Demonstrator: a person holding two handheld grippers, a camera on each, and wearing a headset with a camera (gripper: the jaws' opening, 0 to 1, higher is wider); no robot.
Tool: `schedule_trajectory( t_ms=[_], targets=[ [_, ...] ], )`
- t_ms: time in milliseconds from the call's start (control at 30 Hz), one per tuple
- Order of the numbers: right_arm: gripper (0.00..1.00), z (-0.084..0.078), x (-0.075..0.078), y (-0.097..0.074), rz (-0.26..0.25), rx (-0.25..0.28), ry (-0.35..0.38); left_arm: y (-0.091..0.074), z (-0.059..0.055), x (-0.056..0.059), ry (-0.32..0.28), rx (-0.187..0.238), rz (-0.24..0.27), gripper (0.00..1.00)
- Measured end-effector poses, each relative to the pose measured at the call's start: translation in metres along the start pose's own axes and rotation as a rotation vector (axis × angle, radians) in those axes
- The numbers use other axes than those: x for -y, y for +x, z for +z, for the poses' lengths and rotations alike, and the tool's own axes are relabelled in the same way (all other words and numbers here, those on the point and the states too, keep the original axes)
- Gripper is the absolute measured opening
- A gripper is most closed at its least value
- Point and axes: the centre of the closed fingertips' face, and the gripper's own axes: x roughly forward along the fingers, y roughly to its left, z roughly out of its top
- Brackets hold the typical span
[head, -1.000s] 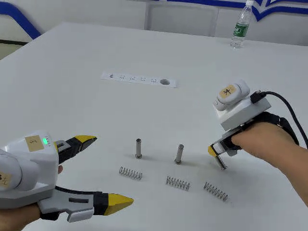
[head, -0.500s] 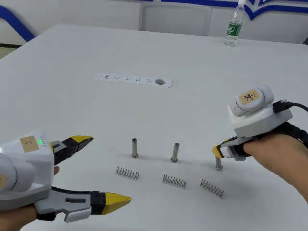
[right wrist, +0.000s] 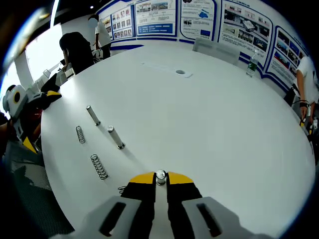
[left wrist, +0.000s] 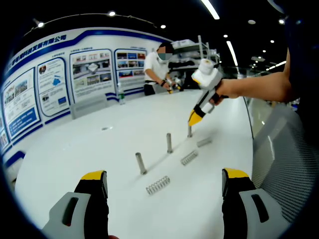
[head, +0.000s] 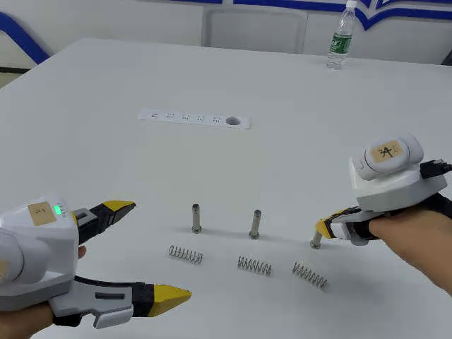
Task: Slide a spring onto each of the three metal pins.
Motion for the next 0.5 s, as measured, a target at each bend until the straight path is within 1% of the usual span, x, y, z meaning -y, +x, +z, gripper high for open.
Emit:
schedule_trajectory(
  t_ms=[67,300,500],
  targets=[
    [0.09,-0.0002,-0.0012,0.0005,0.007,0.001,0.002,0.0001,-0.0004,-0.0001,-0.001,-0.001,0.0,0.97],
    [0.09,-0.0001,-0.0006,0.0023,0.008,-0.002,-0.018,0.0004,-0.0012,-0.0001,-0.004,-0.001,-0.001,0.97],
    [0.15,0.0025,-0.0004,0.001,0.006,0.013,-0.027,0.001,-0.0021,0.0,-0.004,-0.004,-0.005,0.97]
  ],
)
